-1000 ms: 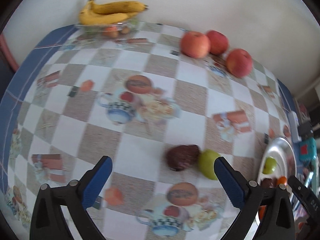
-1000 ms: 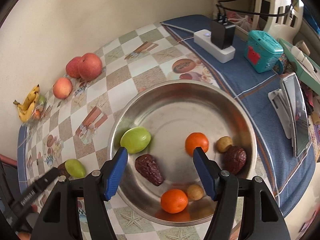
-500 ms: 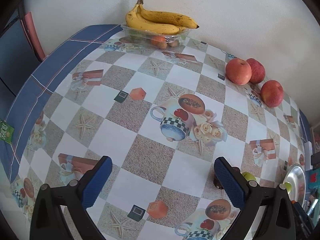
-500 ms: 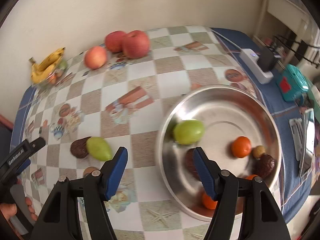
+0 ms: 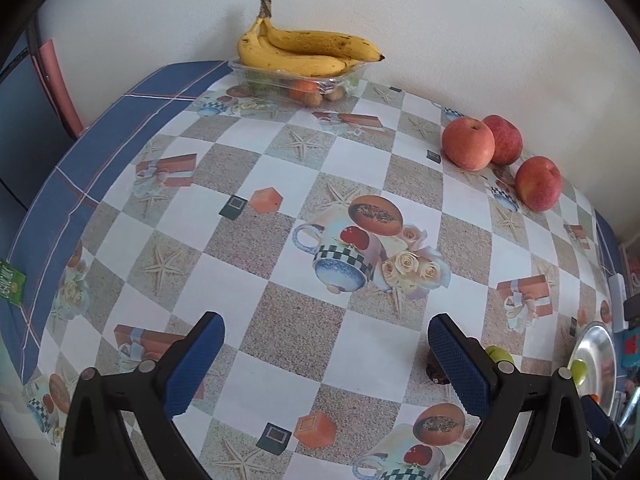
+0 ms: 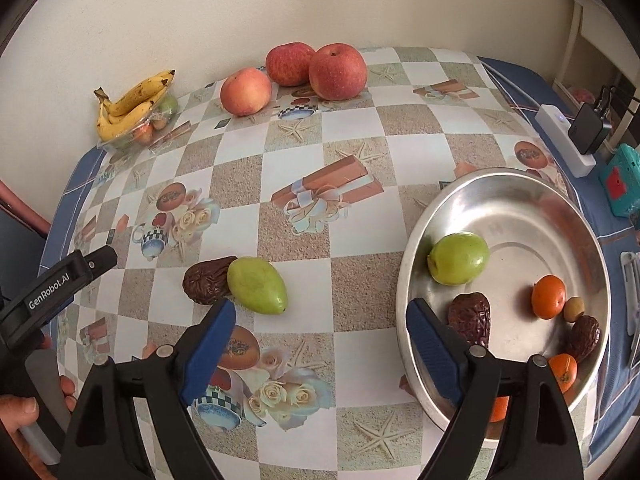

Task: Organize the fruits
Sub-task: 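Move both open tools back toward the mango and date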

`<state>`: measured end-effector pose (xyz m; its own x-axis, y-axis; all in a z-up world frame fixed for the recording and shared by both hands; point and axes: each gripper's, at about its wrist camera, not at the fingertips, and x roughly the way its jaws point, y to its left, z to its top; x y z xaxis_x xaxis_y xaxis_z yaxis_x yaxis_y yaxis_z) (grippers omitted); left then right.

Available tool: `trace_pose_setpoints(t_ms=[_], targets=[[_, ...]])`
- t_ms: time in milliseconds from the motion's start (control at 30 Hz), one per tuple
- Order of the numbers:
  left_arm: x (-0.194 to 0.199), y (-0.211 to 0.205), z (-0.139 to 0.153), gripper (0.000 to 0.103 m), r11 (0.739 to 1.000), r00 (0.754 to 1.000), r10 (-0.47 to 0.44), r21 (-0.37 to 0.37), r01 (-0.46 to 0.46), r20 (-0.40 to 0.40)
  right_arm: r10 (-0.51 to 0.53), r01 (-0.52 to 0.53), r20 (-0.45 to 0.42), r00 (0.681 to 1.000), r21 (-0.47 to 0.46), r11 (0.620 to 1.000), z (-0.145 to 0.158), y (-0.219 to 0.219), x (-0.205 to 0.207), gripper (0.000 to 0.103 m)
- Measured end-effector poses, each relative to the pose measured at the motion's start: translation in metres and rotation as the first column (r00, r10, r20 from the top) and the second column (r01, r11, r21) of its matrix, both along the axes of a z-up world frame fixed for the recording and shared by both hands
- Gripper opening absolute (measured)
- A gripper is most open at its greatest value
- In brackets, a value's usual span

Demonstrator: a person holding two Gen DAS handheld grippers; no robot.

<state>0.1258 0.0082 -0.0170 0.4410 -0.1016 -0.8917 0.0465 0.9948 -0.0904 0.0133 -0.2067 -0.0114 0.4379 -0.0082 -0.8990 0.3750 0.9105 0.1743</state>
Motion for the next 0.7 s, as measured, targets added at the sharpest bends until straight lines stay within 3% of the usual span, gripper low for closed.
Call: trace_pose_setpoints(t_ms=[333, 700], targets=[[0.002, -0.019, -0.008, 0.103, 0.994, 0.997, -0.079, -0.074, 0.078, -0.019, 0.039, -0.041, 0.040, 0.998, 0.044, 0.998, -0.006, 0.007, 0.012, 0.088], [0.003, -0.024, -0.016, 0.103, 0.995, 0.995, -0.098, -0.035, 0.097, -0.032, 0.095, -0.095, 0.006, 0.995, 0.023, 0.995, -0.018, 0.021, 0.020, 0.088]])
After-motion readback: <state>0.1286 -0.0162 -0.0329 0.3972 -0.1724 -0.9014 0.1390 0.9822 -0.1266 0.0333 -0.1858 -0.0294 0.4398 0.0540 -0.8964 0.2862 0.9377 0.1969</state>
